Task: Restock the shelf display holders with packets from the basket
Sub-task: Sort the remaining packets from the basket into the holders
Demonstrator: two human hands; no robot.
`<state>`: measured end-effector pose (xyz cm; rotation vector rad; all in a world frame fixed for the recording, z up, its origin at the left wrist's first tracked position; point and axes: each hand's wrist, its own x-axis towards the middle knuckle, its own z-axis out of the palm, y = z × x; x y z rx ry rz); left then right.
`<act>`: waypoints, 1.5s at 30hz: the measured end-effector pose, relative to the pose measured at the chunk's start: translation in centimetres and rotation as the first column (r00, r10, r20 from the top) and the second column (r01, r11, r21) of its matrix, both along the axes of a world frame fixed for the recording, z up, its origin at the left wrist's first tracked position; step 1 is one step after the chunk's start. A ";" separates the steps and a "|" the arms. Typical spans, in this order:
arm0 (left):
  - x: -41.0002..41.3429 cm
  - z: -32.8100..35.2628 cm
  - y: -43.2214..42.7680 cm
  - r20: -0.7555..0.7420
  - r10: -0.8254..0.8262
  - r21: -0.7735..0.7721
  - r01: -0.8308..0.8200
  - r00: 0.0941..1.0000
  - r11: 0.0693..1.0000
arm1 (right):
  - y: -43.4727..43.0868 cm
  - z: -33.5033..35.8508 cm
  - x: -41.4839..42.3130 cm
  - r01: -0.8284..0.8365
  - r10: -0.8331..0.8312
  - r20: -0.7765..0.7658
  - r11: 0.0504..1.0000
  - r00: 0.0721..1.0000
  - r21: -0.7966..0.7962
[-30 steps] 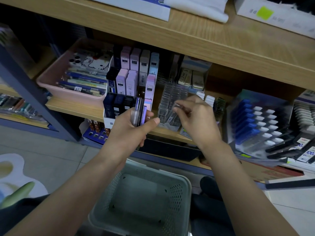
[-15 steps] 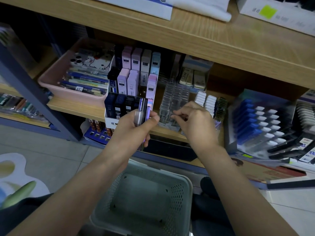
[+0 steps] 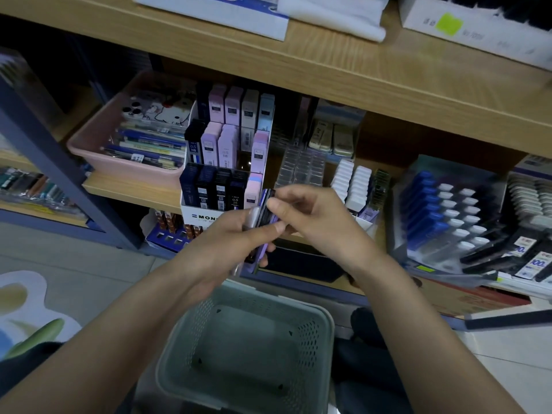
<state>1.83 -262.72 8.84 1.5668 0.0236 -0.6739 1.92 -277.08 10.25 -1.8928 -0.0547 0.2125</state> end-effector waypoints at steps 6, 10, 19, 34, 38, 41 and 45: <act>0.0 1.0 -0.2 -0.082 0.014 -0.143 -0.025 0.997 0.989 | -2.4 1.4 -0.3 0.108 -0.093 -0.086 0.975 0.992 0.194; 0.1 0.8 -0.2 -0.077 0.078 -0.159 -0.089 0.994 0.983 | -4.1 1.8 -0.8 0.219 -0.207 -0.075 0.950 0.975 0.224; -0.2 -0.1 -1.9 0.249 0.192 -0.086 -0.176 0.949 0.981 | -3.3 -0.5 -3.3 -0.067 0.073 0.019 0.971 0.997 -0.228; -1.2 0.3 -4.4 0.481 0.140 -0.049 -0.133 0.866 0.990 | -10.2 -0.1 -4.4 0.444 -0.358 0.390 0.882 0.848 -0.157; -1.6 -0.3 -5.5 0.442 0.119 -0.053 -0.106 0.889 0.993 | -11.6 -0.5 -4.1 0.570 -0.473 0.435 0.813 0.766 -0.120; -1.7 -0.6 -6.2 0.417 0.122 -0.053 -0.110 0.901 0.993 | -11.4 -1.3 -3.8 0.560 -0.446 0.459 0.816 0.768 -0.145; -1.7 -1.0 -6.6 0.400 0.125 -0.044 -0.118 0.908 0.992 | -11.8 -2.7 -3.0 0.549 -0.404 0.470 0.806 0.784 -0.222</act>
